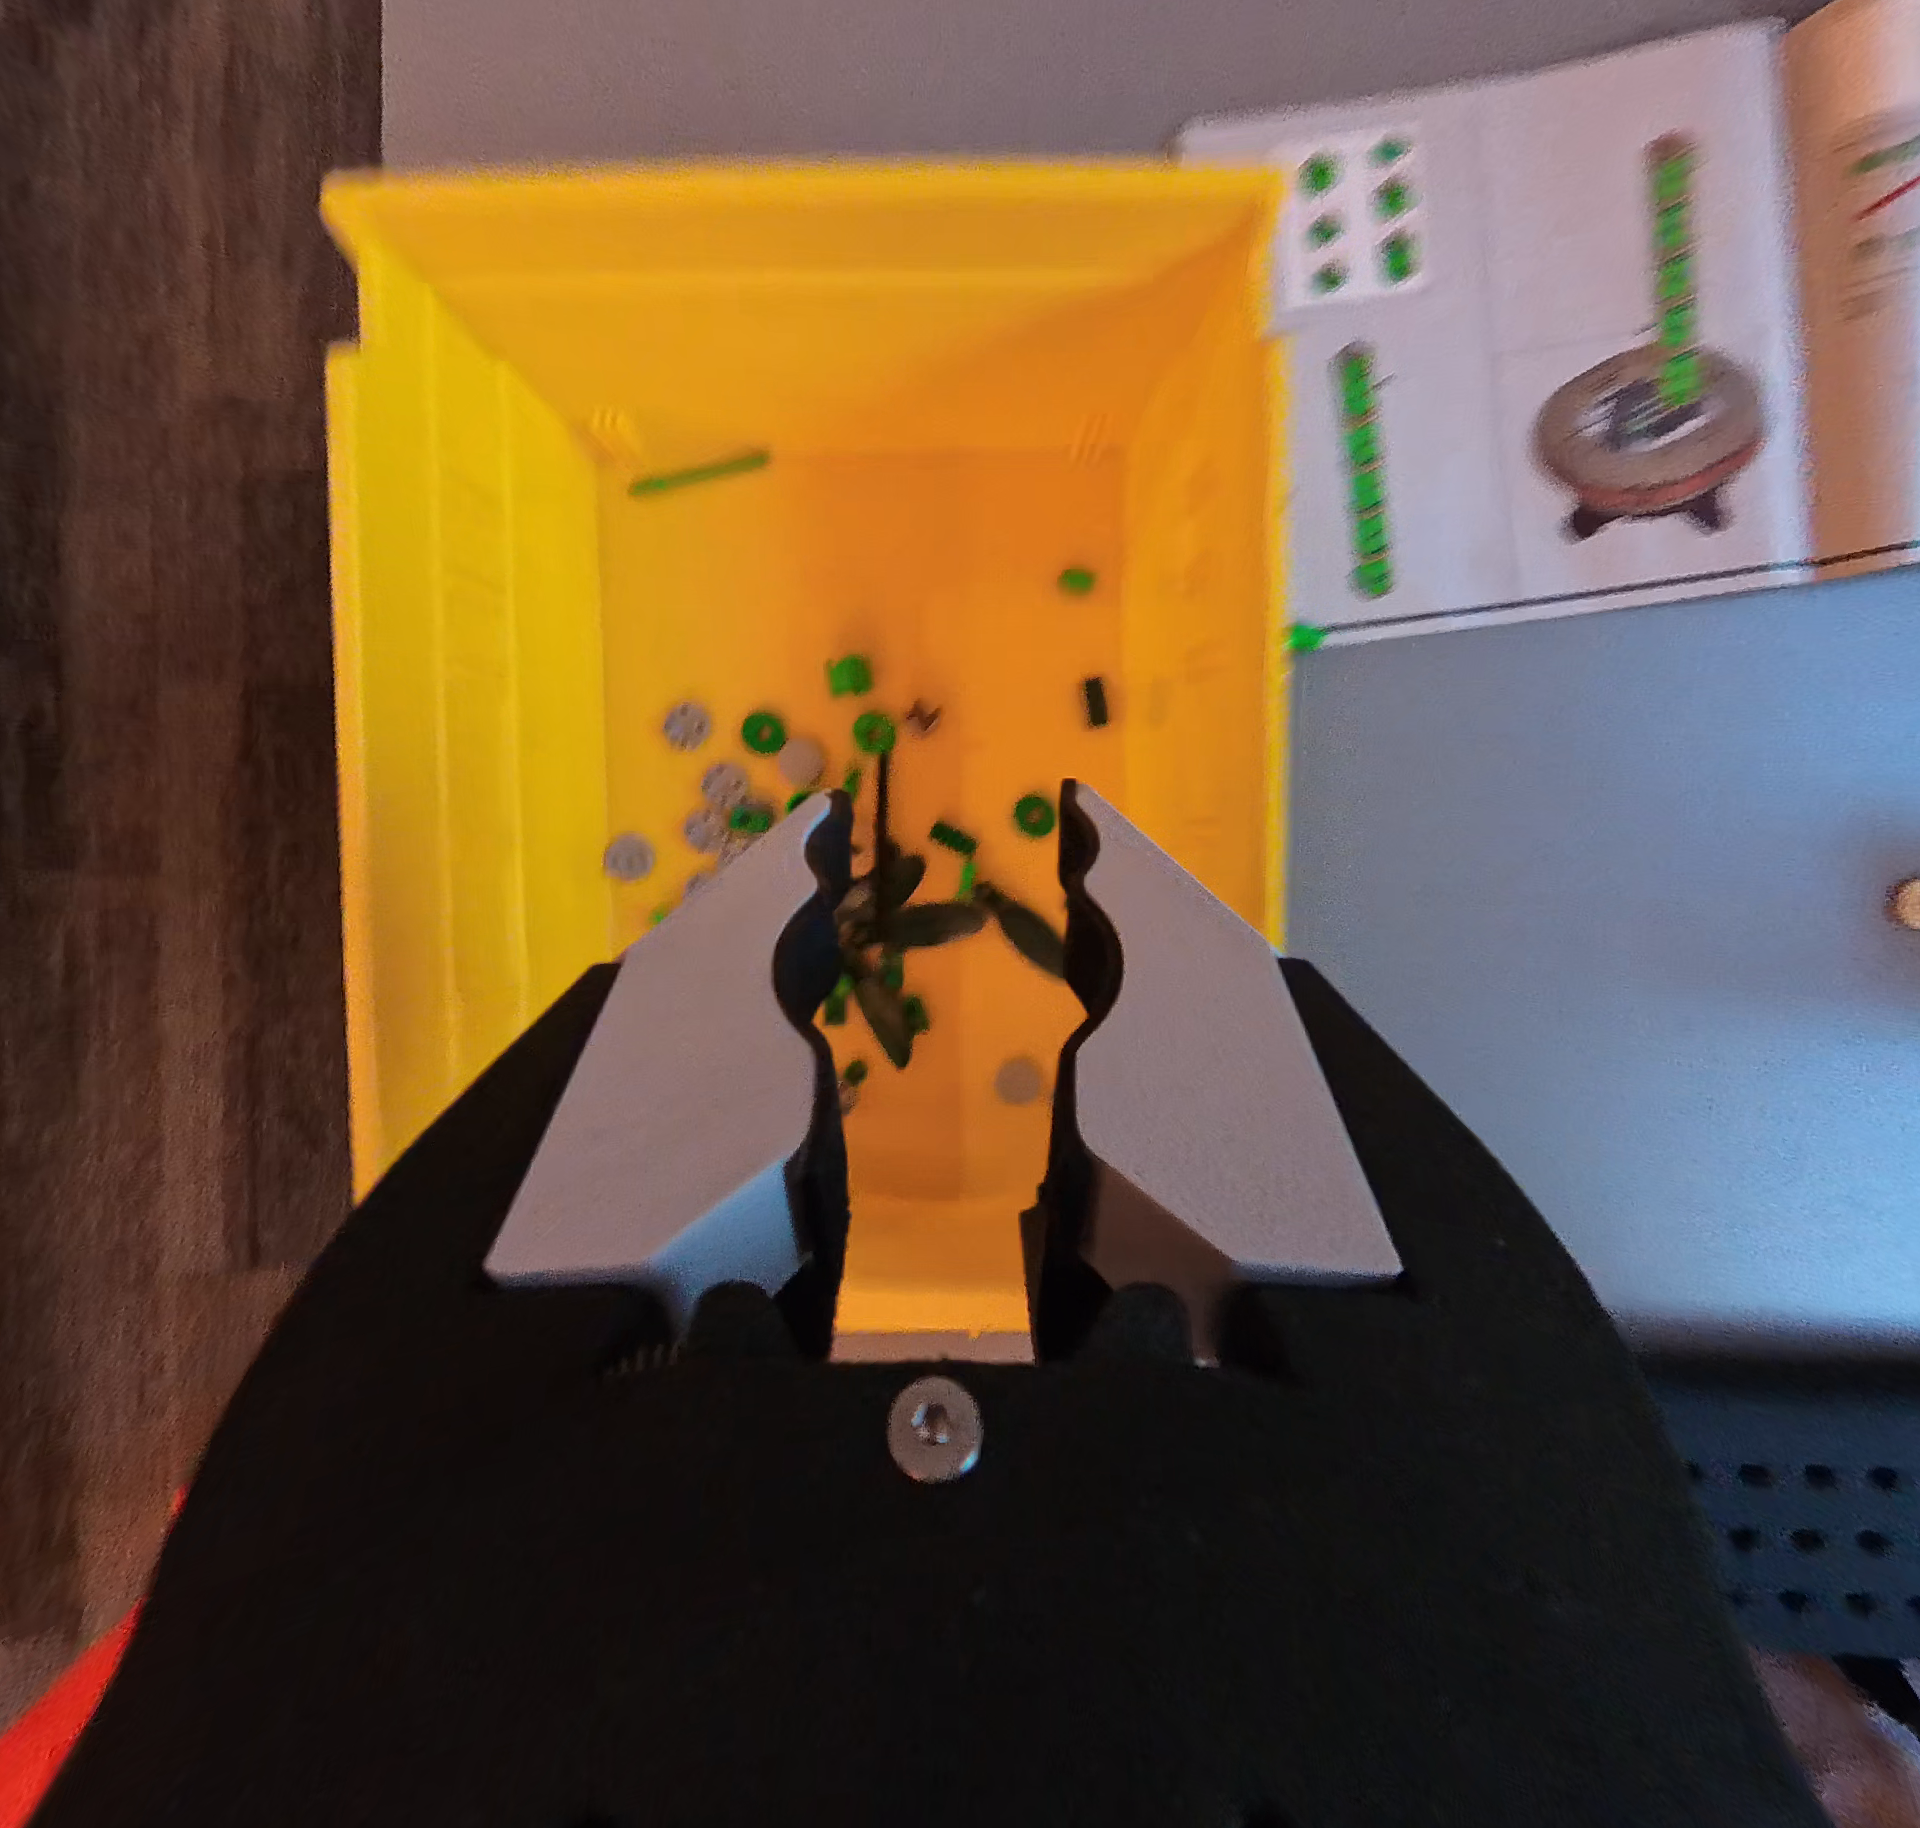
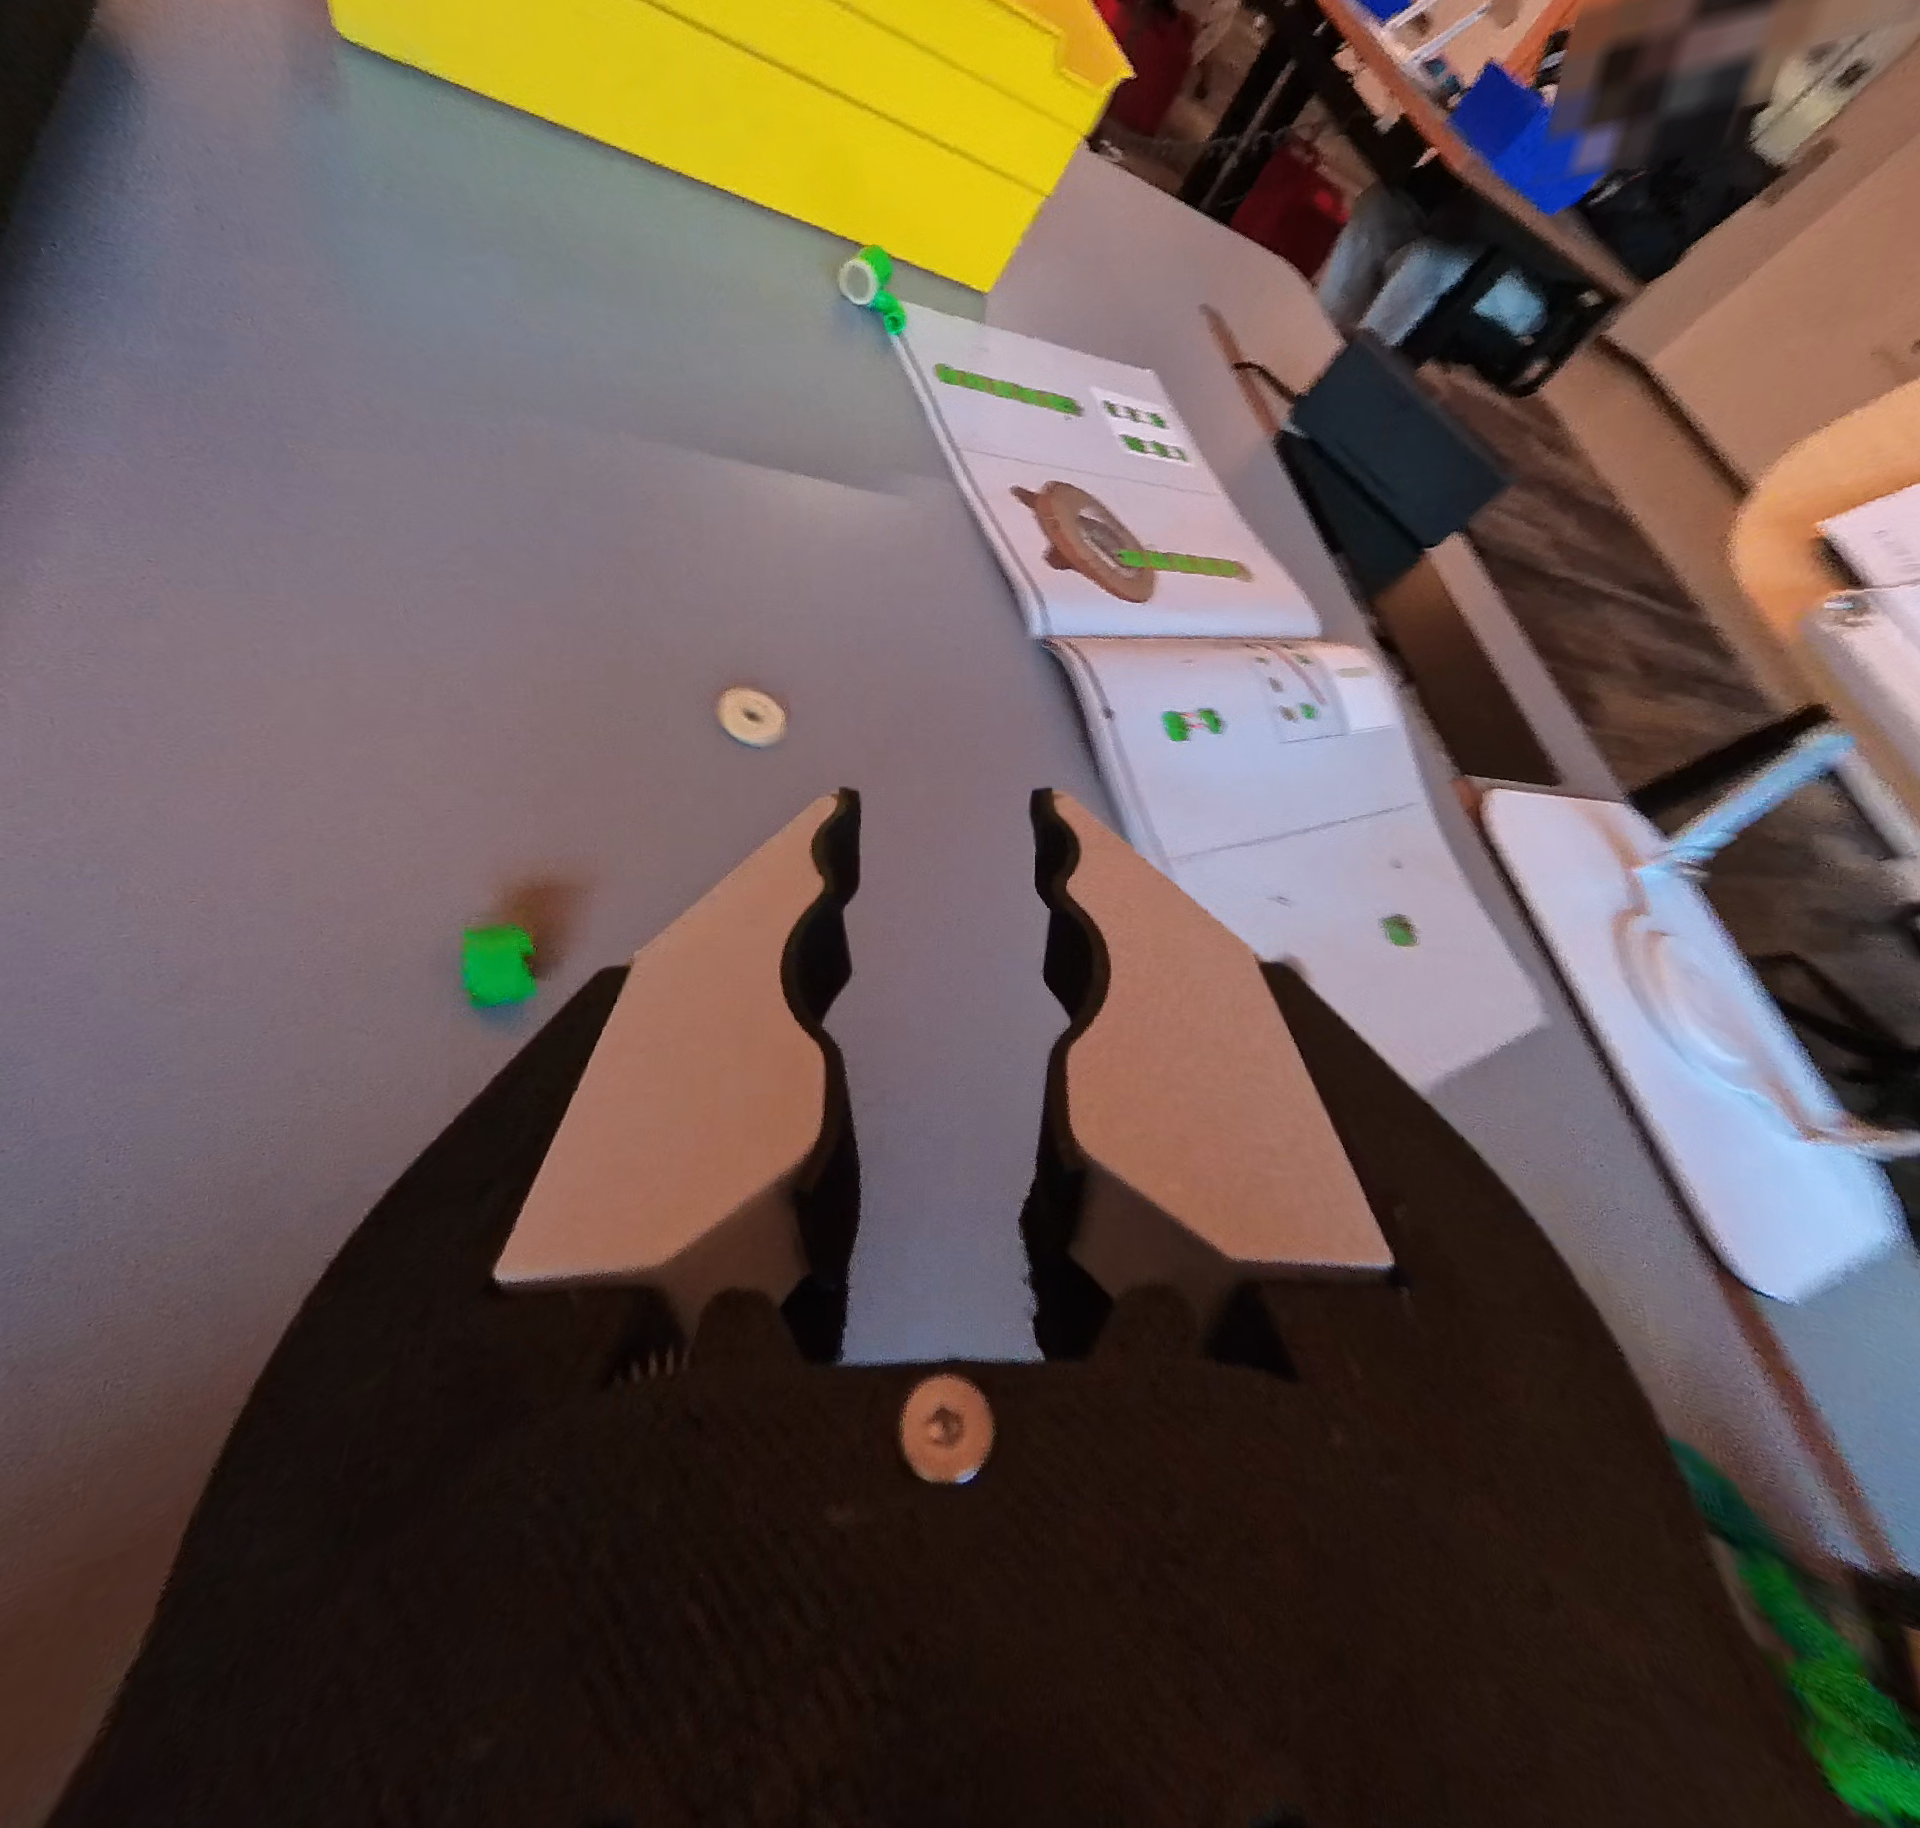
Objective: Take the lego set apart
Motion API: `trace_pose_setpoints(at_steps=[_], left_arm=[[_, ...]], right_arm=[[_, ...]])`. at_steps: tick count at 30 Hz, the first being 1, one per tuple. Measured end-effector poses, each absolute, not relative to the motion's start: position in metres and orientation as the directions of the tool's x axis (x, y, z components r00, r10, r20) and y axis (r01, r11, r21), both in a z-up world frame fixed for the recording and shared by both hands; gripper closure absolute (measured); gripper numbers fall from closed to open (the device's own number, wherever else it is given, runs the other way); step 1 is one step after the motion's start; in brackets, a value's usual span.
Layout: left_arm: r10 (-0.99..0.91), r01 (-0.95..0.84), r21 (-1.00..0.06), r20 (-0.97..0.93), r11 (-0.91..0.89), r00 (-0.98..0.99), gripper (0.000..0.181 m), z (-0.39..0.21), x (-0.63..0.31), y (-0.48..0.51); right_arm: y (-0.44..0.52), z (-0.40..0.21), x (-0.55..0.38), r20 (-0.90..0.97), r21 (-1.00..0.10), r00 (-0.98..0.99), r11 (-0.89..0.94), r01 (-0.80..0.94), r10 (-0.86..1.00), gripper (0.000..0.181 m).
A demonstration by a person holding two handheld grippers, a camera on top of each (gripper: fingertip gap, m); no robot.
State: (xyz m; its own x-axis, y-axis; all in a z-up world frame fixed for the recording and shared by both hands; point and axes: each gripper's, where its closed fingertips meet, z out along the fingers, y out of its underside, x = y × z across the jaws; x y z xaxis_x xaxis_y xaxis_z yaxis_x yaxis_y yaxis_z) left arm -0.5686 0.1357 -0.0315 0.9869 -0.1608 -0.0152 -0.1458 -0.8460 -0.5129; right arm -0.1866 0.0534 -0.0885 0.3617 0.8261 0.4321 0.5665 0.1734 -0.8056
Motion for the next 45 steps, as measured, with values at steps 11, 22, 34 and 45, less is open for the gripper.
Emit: trace_pose_setpoints(at_steps=[11,22,34,45], left_arm=[[-0.537,-0.54,-0.688,-0.254,-0.485,0.805,0.157,0.03,-0.422,0.154],[-0.779,-0.533,-0.779,-0.095,-0.33,0.62,0.16,0.042,-0.343,0.124],[-0.861,-0.481,-0.732,0.495,-0.484,0.112,0.153,-0.01,-0.216,0.069],[-0.84,-0.544,-0.699,0.542,-0.464,0.02,0.174,-0.038,-0.194,0.055]], right_arm=[[0.059,-0.145,-0.248,0.062,-0.772,0.391,-0.204,0.602,0.918,0.147],[0.057,-0.155,-0.241,0.144,-0.696,0.348,-0.155,0.701,0.926,0.167],[0.064,-0.027,-0.203,0.703,-0.7,0.507,0.356,0.62,0.499,0.166],[0.066,-0.031,-0.201,0.651,-0.746,0.532,0.325,0.582,0.541,0.166]])
